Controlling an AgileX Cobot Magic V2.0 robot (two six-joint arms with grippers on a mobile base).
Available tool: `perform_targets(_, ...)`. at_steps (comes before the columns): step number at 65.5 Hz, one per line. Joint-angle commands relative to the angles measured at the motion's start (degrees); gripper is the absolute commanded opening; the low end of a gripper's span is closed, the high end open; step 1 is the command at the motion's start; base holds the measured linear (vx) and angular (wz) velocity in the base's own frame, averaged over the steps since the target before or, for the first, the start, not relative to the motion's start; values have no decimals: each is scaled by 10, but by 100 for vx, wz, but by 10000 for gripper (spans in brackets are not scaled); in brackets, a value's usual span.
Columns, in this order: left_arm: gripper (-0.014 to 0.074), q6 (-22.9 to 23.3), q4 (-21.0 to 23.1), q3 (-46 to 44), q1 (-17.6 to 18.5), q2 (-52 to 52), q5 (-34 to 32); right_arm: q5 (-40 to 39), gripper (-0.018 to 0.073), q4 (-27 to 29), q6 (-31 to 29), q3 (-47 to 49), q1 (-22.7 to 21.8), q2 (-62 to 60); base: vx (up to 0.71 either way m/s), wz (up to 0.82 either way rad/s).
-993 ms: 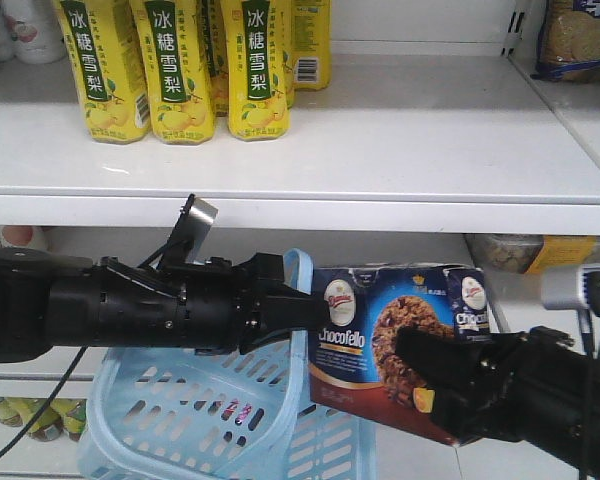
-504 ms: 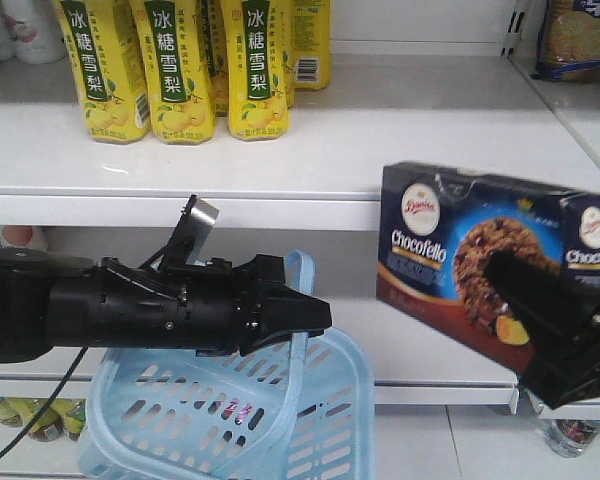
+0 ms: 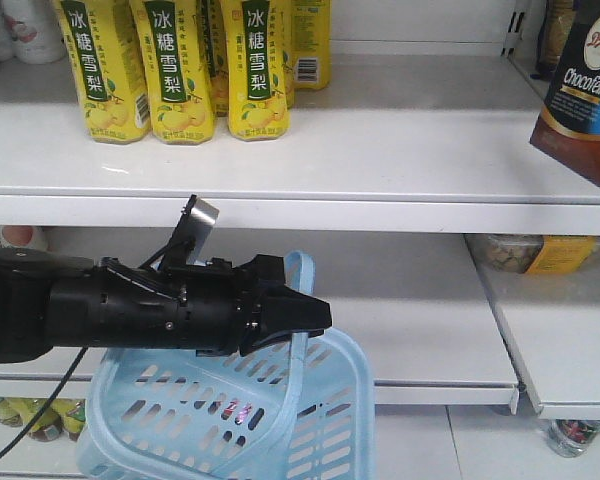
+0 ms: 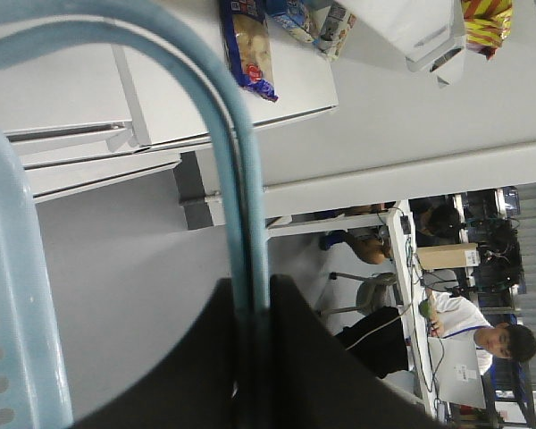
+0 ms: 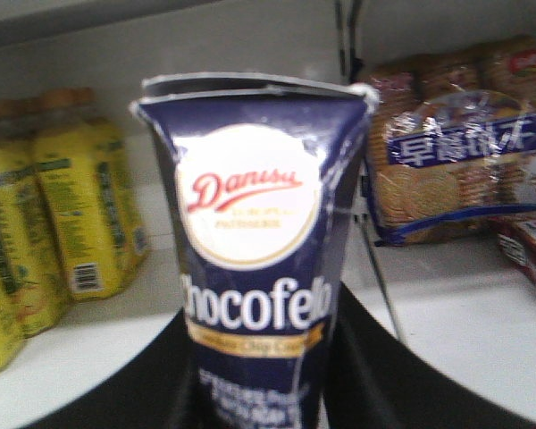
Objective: Left arm holds basket, right arm returns cookies
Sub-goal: 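Lift the box out of the basket with the right gripper, then place the box on the upper shelf and open the right gripper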
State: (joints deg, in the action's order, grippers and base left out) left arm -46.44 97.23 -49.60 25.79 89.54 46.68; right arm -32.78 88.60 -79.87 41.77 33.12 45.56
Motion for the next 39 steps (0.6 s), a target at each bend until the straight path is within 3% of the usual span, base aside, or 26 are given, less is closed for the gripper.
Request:
perform_targets(1,-3,-33,47,-21,-1,-24,4,-2,165,-21,-33,53,0,47,0,0)
perform_targets(14,-3,-33,47,-21,-1,-24,4,-3,165,-16,-45,125,-1,155,0,0)
perform_targets(18,-3,-33,47,-21,-1,-24,4,4,165,-8,-45,140,-19,181,0,0)
perform_targets(24,-3,-33,47,-21,-1,-24,4,40,165,33,-45,156,-71,213,0,0)
perform_targets(29,-3,-33,47,-21,-1,-24,4,121,165,63,-46,159,-129,228,0,0)
perform_targets(39,-3,-33,47,-21,-1,-24,4,274,165,61,-57,160,-215,258,0,0)
